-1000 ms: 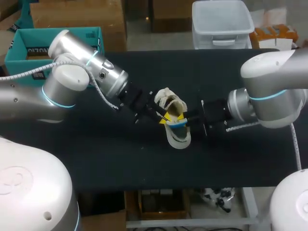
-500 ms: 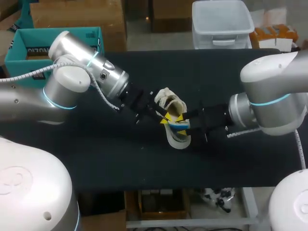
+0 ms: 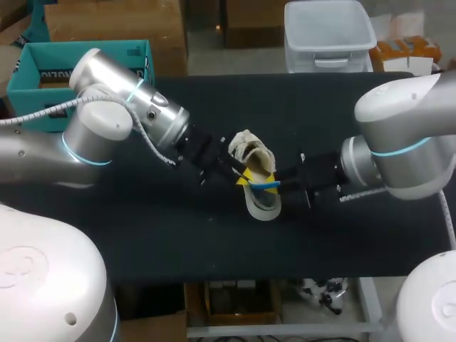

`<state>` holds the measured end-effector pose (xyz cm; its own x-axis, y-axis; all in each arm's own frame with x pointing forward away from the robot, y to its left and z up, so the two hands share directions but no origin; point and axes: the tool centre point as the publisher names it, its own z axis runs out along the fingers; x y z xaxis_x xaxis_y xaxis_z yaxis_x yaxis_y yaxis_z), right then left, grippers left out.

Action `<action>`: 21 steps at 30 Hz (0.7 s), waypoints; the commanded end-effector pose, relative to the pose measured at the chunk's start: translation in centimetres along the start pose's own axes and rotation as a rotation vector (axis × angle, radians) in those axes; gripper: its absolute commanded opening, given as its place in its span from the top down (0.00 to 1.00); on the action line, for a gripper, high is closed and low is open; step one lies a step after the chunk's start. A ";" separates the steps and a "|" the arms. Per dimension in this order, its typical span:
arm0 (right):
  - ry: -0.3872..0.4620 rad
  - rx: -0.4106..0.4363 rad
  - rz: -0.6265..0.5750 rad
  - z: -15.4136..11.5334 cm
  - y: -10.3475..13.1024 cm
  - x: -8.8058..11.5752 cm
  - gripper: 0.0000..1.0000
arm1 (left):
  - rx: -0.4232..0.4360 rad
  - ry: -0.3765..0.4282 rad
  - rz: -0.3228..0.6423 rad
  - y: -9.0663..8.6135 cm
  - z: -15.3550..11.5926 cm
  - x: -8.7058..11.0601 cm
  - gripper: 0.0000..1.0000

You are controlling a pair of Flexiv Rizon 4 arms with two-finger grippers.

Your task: Open the shoe tongue, take the insole out of the shoe, put the insole back into the shoe, and pack the shoe into the shoebox

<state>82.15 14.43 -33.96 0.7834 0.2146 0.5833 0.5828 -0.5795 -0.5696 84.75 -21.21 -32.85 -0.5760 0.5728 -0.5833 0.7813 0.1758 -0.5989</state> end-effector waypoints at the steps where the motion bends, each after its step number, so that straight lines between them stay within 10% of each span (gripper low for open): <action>1: -0.022 -0.001 -0.011 0.9 1.6 0.2 1.00 | -0.017 -0.006 -0.003 0.3 0.3 0.1 1.00; 21: -0.063 -0.025 -0.037 2.3 3.7 1.7 1.00 | -0.076 -0.004 -0.074 3.7 0.3 -0.9 1.00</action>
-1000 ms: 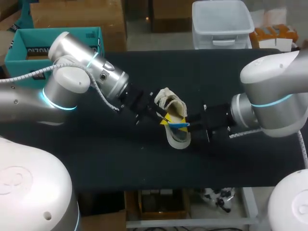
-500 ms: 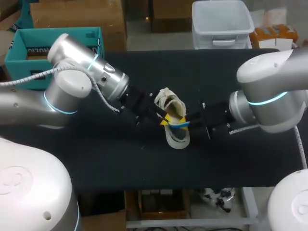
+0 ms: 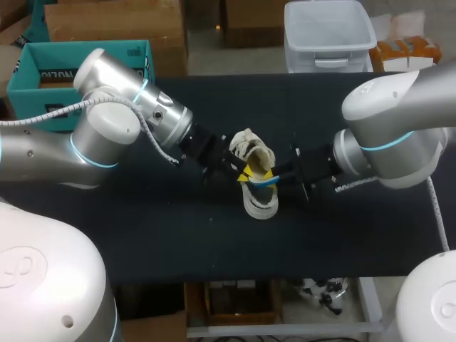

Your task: Open the shoe tongue, take the insole out of the shoe, put the insole back into the shoe, and pack the shoe into the shoebox

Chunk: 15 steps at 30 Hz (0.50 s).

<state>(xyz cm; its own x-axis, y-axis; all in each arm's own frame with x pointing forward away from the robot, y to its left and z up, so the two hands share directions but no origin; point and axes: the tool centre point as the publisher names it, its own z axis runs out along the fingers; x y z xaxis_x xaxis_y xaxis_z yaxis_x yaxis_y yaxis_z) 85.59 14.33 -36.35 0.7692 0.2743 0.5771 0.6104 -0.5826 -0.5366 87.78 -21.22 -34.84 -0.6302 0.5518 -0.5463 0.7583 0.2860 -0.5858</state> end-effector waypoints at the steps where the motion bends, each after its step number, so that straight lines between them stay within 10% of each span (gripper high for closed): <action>1: -0.018 -0.011 0.004 0.2 0.2 0.5 1.00 | 0.022 0.003 -0.004 -0.1 -0.1 -0.2 0.86; 6: -0.016 -0.023 0.008 -0.2 -0.1 0.4 1.00 | 0.057 0.007 0.022 -1.5 -0.5 0.3 0.62; 11: -0.011 -0.029 0.014 -0.1 -0.2 0.3 1.00 | 0.077 0.010 0.040 -2.5 -0.5 0.7 0.67; 15: -0.007 -0.034 0.021 -0.2 -0.3 0.1 1.00 | 0.097 0.019 0.044 -3.0 -0.1 1.0 0.92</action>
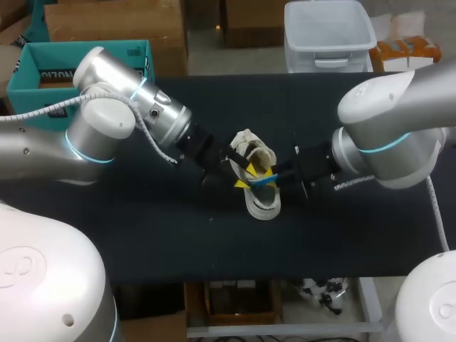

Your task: Open the shoe tongue, take the insole out of the shoe, put the insole back into the shoe, and pack the shoe into the shoebox

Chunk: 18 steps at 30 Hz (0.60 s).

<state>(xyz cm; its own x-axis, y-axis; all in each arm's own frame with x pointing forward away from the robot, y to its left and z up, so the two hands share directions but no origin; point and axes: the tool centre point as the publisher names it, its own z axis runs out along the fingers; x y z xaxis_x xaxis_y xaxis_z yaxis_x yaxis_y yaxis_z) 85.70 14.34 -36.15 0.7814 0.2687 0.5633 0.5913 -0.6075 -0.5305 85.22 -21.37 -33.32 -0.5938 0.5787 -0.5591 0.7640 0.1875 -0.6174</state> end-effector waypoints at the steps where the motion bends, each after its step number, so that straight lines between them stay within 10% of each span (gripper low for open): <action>1: 0.001 -0.010 0.004 -0.1 -0.3 -0.2 1.00 | 0.002 -0.001 0.003 -0.2 0.5 0.3 0.95; 7: 0.015 -0.004 0.000 -0.3 -1.0 -0.4 1.00 | -0.023 -0.006 0.003 -0.1 0.9 0.1 1.00; 8: 0.017 -0.011 0.001 -0.5 -1.3 -0.5 0.89 | -0.026 -0.009 0.001 0.1 0.8 0.0 1.00; 11: 0.017 -0.035 0.002 -1.0 -2.3 -0.7 0.06 | -0.035 -0.014 -0.004 0.3 0.6 -0.1 1.00; 18: 0.005 -0.077 0.022 -2.1 -3.8 -1.6 0.00 | -0.046 -0.020 -0.018 0.7 0.5 -0.2 1.00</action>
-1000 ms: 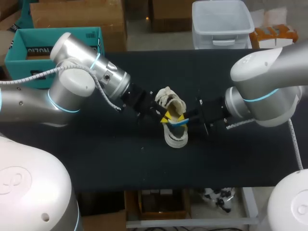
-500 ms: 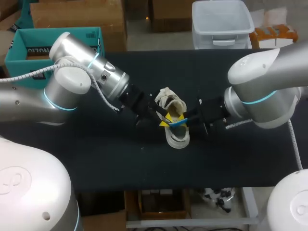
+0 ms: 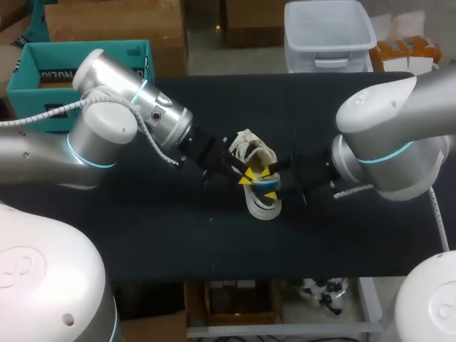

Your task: Open the shoe tongue, take the insole out of the shoe, put the insole back into the shoe, and pack the shoe into the shoebox

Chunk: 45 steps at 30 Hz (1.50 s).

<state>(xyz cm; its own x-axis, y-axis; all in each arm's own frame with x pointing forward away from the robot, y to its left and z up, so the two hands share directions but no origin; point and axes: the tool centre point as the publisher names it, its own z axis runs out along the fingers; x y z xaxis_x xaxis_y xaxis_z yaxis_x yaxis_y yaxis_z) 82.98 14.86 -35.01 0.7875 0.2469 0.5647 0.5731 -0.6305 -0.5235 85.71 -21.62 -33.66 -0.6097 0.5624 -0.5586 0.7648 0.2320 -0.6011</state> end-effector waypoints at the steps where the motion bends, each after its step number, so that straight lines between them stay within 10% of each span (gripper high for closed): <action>1: -0.009 -0.058 0.008 -1.4 -1.3 -0.4 0.07 | -0.002 -0.003 -0.003 0.1 0.2 0.0 1.00; 3: -0.005 -0.067 0.010 -1.6 -1.4 -0.6 0.44 | -0.002 -0.004 -0.005 0.2 0.2 0.0 1.00; 8: 0.007 -0.090 0.008 -2.2 -1.2 -1.0 0.70 | -0.005 -0.003 -0.005 0.1 0.1 0.1 1.00; 10: 0.008 -0.091 0.006 -2.1 -0.9 -1.0 1.00 | -0.006 -0.003 -0.004 0.1 0.1 0.1 1.00; 41: -0.032 -0.084 -0.060 0.3 2.8 1.1 1.00 | -0.042 0.004 -0.065 2.7 0.8 -1.1 1.00; 45: -0.038 -0.088 -0.065 0.5 2.8 1.3 1.00 | -0.030 0.018 -0.076 2.4 0.3 -0.7 0.64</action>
<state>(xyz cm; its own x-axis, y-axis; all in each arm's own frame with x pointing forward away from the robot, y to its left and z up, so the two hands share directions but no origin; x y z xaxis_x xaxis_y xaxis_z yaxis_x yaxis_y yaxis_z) 84.90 13.33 -35.75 0.7551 0.3087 0.5784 0.6033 -0.6726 -0.4285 87.67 -21.70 -34.93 -0.6634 0.5525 -0.5046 0.7235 0.3017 -0.6209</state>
